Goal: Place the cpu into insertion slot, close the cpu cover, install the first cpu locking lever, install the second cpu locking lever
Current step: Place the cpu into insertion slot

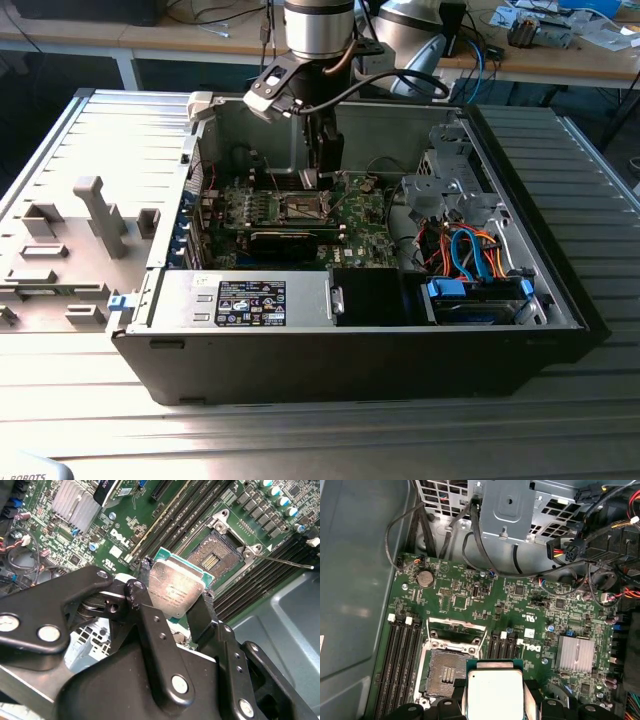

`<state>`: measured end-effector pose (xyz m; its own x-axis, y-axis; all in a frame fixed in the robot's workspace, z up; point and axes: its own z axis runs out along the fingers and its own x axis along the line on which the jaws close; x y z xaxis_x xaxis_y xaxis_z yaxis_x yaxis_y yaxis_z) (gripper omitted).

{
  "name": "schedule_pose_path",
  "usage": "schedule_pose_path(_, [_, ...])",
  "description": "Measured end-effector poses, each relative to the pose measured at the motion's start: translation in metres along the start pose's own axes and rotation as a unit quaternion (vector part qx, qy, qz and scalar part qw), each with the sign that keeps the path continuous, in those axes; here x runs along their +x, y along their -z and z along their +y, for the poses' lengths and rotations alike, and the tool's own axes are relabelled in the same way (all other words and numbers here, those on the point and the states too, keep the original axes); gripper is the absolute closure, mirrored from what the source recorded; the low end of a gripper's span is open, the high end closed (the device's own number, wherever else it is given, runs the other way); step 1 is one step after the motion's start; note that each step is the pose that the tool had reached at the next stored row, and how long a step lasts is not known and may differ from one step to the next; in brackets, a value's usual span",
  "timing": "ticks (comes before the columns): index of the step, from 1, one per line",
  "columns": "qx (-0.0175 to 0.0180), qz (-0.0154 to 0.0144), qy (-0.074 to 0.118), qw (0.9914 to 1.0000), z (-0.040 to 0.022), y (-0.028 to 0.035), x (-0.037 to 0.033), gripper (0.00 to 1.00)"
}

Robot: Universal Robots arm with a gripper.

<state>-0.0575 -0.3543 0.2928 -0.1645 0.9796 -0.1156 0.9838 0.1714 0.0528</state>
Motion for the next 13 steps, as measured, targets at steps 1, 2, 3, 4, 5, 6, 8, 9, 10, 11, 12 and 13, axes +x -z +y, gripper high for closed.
schedule_pose_path(1, [0.0001,-0.0001,0.0,1.0,-0.0001,0.0,0.0,0.46])
schedule_pose_path(2, [0.0001,-0.0001,-0.001,1.0,-0.0003,-0.0001,0.0001,0.46])
schedule_pose_path(3, [0.0002,-0.0001,-0.002,1.0,-0.0004,-0.0001,0.0001,0.46])
schedule_pose_path(4, [0.0004,-0.0002,-0.003,0.99999,-0.0005,-0.0002,0.0001,0.46])
schedule_pose_path(5, [0.0005,-0.0002,-0.004,0.99999,-0.0006,-0.0002,0.0001,0.46])
schedule_pose_path(6, [0.0006,-0.0003,-0.005,0.99999,-0.0006,-0.0003,0.0001,0.46])
schedule_pose_path(8, [0.0008,-0.0004,-0.007,0.99998,-0.0006,-0.0003,0.0002,0.46])
schedule_pose_path(9, [0.0009,-0.0005,-0.008,0.99997,-0.0007,-0.0004,0.0002,0.46])
schedule_pose_path(10, [0.001,-0.0005,-0.009,0.99996,-0.0007,-0.0004,0.0002,0.46])
schedule_pose_path(11, [0.0011,-0.0006,-0.01,0.99995,-0.0007,-0.0005,0.0002,0.46])
schedule_pose_path(12, [0.0013,-0.0008,-0.012,0.99993,-0.0008,-0.0005,0.0002,0.46])
schedule_pose_path(13, [0.0016,-0.0009,-0.013,0.99991,-0.0008,-0.0006,0.0002,0.46])
